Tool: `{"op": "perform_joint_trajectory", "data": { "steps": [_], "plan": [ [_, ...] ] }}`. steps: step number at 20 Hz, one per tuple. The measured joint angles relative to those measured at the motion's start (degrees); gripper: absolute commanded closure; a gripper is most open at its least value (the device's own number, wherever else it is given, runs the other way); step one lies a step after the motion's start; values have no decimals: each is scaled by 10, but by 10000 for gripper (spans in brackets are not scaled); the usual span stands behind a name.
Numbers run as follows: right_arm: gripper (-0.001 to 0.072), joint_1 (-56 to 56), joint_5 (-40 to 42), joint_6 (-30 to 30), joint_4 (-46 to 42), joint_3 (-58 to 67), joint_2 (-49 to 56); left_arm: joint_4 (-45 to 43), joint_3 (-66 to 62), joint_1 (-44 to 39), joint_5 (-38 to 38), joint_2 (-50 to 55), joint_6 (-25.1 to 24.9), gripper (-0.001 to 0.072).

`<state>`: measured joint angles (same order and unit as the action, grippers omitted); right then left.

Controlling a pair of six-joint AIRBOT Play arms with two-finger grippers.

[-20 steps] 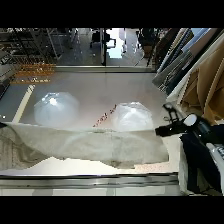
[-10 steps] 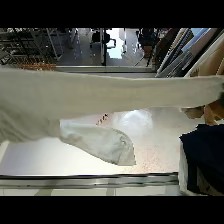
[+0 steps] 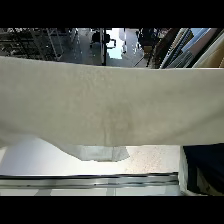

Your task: Fold the clothes and pants, and hang the long-sleeved shirts on hangers.

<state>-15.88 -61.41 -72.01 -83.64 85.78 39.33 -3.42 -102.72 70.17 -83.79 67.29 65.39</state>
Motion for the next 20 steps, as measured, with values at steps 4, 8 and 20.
{"op": "perform_joint_trajectory", "data": {
  "steps": [4, 8, 20],
  "plan": [
    [687, 1, -14, -13, 78, -35, 152, -207, -1, -159, 17, 96, -2, 696],
    [681, 21, 110, -41, 113, -43, 355, -352, -10, -308, 174, 249, -2, 605],
    [215, 48, -97, -24, 201, 78, 613, -684, -78, -303, 26, 427, 156, 17]
  ]
}}
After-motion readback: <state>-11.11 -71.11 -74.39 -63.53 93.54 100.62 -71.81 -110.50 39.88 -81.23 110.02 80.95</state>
